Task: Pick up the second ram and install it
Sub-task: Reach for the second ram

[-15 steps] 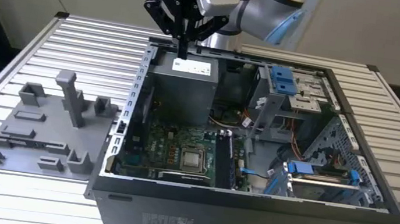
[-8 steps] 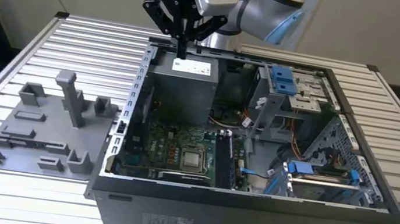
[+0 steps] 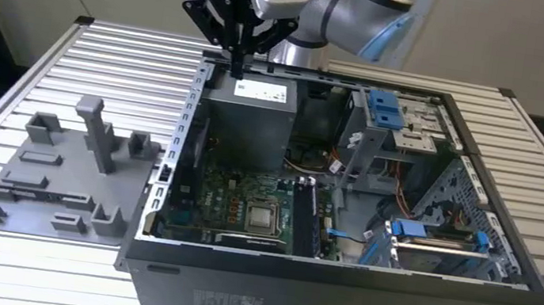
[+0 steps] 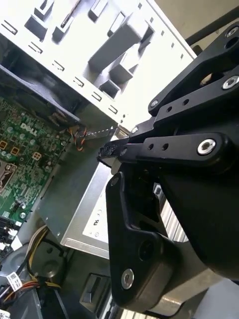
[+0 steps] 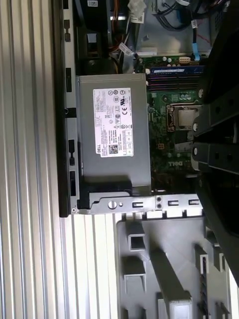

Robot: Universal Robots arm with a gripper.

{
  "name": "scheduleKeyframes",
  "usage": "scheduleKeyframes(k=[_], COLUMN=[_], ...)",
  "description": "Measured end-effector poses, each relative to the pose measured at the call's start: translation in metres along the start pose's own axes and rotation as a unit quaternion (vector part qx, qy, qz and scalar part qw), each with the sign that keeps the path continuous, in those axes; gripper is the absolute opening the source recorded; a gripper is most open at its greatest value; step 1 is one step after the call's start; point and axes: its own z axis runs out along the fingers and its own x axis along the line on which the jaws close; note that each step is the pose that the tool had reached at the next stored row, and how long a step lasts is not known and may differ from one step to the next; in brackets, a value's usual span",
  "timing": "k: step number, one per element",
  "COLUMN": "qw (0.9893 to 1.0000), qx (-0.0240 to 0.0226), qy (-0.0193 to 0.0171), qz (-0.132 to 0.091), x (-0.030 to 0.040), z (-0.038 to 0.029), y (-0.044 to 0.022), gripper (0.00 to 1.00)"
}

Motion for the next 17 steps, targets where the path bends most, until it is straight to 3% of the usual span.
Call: scheduleKeyframes(k=[17], qw=[1.0], qx=[-0.0001], qy=[0.0], qz=[0.0], x=[0.0456], z=[-0.0007], y=[-0.0032], gripper=[0.11])
